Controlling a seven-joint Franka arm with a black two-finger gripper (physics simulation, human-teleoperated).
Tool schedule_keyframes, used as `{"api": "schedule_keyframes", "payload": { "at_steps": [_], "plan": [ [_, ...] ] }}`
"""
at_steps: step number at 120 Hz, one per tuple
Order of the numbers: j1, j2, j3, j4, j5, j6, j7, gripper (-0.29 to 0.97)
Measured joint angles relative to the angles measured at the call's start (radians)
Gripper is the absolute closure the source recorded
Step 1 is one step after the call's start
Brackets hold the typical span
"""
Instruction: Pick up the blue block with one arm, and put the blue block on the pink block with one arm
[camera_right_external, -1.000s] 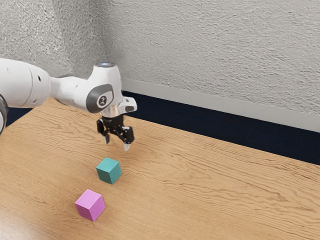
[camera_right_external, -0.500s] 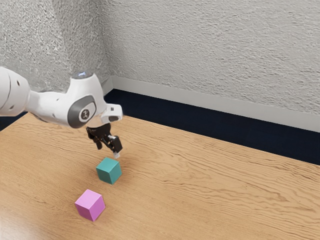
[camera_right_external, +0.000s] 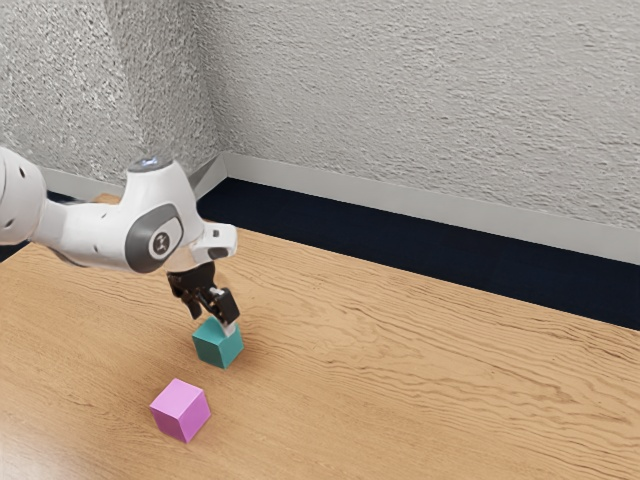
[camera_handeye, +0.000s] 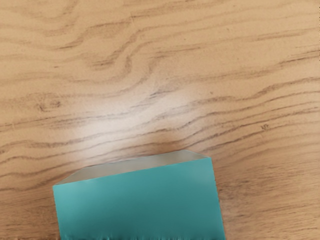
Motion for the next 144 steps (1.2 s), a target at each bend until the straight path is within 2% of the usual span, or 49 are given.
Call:
{"api": "schedule_keyframes", "payload": {
  "at_steps": [28, 65, 98, 144],
  "plan": [
    [0.0, -0.01, 0.001, -0.007, -0.023, -0.041, -0.064, 0.0],
    [0.0, 0.03, 0.0, 0.0, -0.007, -0.032, -0.08, 0.0],
    [0.001, 0.064, 0.0, 0.007, 0.074, 0.02, -0.071, 0.0],
    [0.001, 0.09, -0.001, 0.01, 0.083, 0.054, -0.069, 0.0]
  ]
}}
